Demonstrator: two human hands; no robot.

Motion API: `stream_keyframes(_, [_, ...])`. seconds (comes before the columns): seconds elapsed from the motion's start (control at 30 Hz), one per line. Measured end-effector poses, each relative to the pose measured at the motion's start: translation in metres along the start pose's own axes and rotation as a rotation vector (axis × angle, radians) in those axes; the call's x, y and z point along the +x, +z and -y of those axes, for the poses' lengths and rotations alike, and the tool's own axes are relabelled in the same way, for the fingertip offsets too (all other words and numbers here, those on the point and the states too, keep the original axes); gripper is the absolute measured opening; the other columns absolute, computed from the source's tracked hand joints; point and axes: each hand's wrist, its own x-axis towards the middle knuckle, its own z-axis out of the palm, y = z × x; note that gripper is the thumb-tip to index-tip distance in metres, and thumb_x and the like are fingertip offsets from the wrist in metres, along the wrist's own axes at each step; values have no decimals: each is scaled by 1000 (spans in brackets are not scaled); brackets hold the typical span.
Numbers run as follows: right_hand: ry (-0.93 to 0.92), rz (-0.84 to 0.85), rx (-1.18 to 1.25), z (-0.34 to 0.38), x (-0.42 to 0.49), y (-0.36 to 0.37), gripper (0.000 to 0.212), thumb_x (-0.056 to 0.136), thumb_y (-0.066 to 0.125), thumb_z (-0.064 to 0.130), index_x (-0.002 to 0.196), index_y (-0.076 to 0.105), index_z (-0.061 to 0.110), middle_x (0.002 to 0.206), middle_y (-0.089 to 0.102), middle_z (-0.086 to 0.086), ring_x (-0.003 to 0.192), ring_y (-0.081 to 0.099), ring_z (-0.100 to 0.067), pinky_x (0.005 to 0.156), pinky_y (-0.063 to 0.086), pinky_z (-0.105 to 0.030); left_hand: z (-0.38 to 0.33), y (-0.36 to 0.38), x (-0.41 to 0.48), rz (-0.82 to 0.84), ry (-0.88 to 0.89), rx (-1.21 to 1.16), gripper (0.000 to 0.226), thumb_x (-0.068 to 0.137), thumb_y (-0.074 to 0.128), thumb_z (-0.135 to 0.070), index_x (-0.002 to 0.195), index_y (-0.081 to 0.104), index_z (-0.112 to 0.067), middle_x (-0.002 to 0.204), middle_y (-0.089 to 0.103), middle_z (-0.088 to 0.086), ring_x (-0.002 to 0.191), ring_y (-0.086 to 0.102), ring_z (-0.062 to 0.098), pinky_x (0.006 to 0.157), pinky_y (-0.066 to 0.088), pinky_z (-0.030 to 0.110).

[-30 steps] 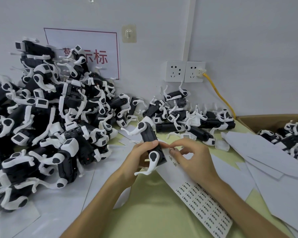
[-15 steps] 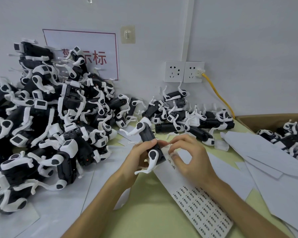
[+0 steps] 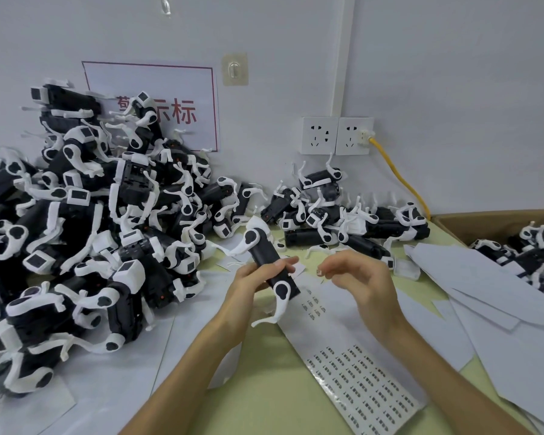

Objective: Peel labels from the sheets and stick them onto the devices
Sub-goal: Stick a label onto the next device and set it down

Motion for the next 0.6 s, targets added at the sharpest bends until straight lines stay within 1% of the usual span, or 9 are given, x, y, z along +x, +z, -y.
stream_keyframes(0.07, [47, -11, 71, 1, 2, 0, 24, 75, 57, 5, 83, 79, 12, 85, 75, -8, 86, 70, -20, 80, 55, -28, -3, 1, 0, 51, 16, -24, 57, 85, 62, -42, 110, 68, 8, 128, 74, 5, 126, 65, 22, 110, 44, 39])
stream_keyframes(0.1, [61, -11, 80, 1, 3, 0, 25, 75, 57, 6, 85, 80, 11, 86, 75, -9, 86, 70, -21, 79, 56, -28, -5, 3, -1, 72, 15, -35, 60, 86, 59, -39, 113, 64, 14, 127, 74, 10, 126, 66, 21, 107, 46, 36])
stream_keyframes(0.17, [78, -3, 75, 2, 3, 1, 27, 75, 57, 7, 89, 80, 9, 87, 76, -9, 87, 70, -20, 79, 56, -27, -8, 7, -5, 100, 2, -70, 64, 86, 58, -38, 117, 62, 17, 127, 71, 21, 121, 68, 21, 95, 52, 27])
stream_keyframes(0.23, [84, -3, 69, 2, 2, 2, 28, 75, 56, 7, 90, 80, 9, 87, 77, -8, 87, 70, -18, 78, 55, -24, -9, 11, -8, 93, -26, -114, 61, 83, 61, -38, 114, 66, 14, 129, 67, 28, 115, 67, 27, 91, 56, 28])
stream_keyframes(0.3, [88, -15, 73, 3, 3, 2, 28, 75, 56, 7, 90, 80, 8, 87, 77, -8, 86, 70, -16, 77, 54, -23, -10, 13, -9, 85, -40, -140, 55, 83, 61, -38, 110, 68, 10, 128, 67, 30, 116, 66, 32, 97, 54, 33])
stream_keyframes(0.37, [95, -23, 75, 3, 3, 2, 27, 78, 57, 3, 92, 80, 9, 87, 77, -7, 86, 70, -14, 76, 53, -22, -12, 13, -9, 88, -49, -159, 56, 85, 60, -38, 112, 68, 10, 126, 70, 25, 122, 66, 35, 100, 54, 33])
stream_keyframes(0.47, [110, -18, 45, 0, 2, 1, 38, 87, 56, -15, 102, 80, 11, 85, 76, -5, 84, 70, -13, 78, 53, -25, -13, 13, -9, 130, -53, -181, 43, 88, 57, -38, 103, 72, 0, 126, 72, 20, 126, 65, 32, 108, 47, 39])
stream_keyframes(0.5, [112, -19, 30, -2, 2, 1, 41, 88, 56, -17, 105, 79, 12, 84, 76, -4, 84, 70, -14, 79, 54, -25, -14, 13, -9, 145, -56, -193, 40, 89, 56, -38, 101, 72, -3, 127, 72, 20, 126, 66, 30, 108, 46, 40])
stream_keyframes(0.6, [95, -34, 7, -4, 2, 0, 36, 89, 64, -13, 105, 79, 16, 85, 76, -5, 85, 72, -18, 80, 56, -26, -13, 13, -9, 157, -63, -222, 42, 90, 56, -38, 104, 71, -1, 129, 71, 21, 127, 65, 32, 109, 45, 40])
